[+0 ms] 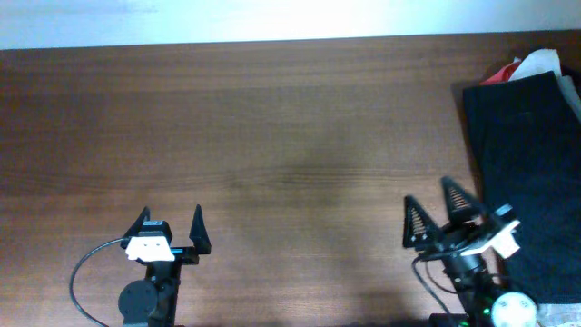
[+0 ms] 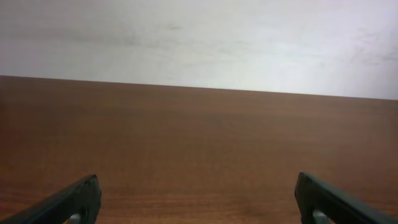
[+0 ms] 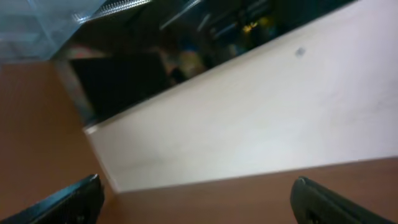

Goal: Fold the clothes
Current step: 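Reach the right gripper to the black pants on the pile and grasp them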

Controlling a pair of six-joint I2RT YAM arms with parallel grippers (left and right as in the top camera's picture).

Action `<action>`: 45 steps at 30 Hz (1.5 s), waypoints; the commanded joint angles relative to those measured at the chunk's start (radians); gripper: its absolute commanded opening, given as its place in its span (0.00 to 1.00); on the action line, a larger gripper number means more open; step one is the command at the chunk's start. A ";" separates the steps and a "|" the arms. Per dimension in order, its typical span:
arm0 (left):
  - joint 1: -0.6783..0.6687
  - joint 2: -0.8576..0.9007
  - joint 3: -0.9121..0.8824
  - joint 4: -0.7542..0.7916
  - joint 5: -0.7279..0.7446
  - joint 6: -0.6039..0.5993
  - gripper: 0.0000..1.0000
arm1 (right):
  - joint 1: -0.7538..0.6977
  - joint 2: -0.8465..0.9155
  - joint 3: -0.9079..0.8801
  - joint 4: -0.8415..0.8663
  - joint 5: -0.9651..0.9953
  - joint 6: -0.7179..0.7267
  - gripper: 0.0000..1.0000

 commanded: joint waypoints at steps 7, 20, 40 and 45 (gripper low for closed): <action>-0.003 -0.004 -0.006 -0.001 0.004 0.016 0.99 | 0.005 1.024 0.880 -0.541 0.547 -0.463 0.99; -0.003 -0.004 -0.006 -0.001 0.004 0.016 0.99 | -0.048 1.875 1.218 -0.595 1.000 -0.599 0.99; -0.003 -0.004 -0.006 -0.001 0.004 0.016 0.99 | -0.127 2.077 1.218 -0.422 0.970 -0.647 0.38; -0.003 -0.004 -0.006 -0.001 0.004 0.016 0.99 | -0.127 2.046 1.218 -0.428 0.989 -0.583 0.28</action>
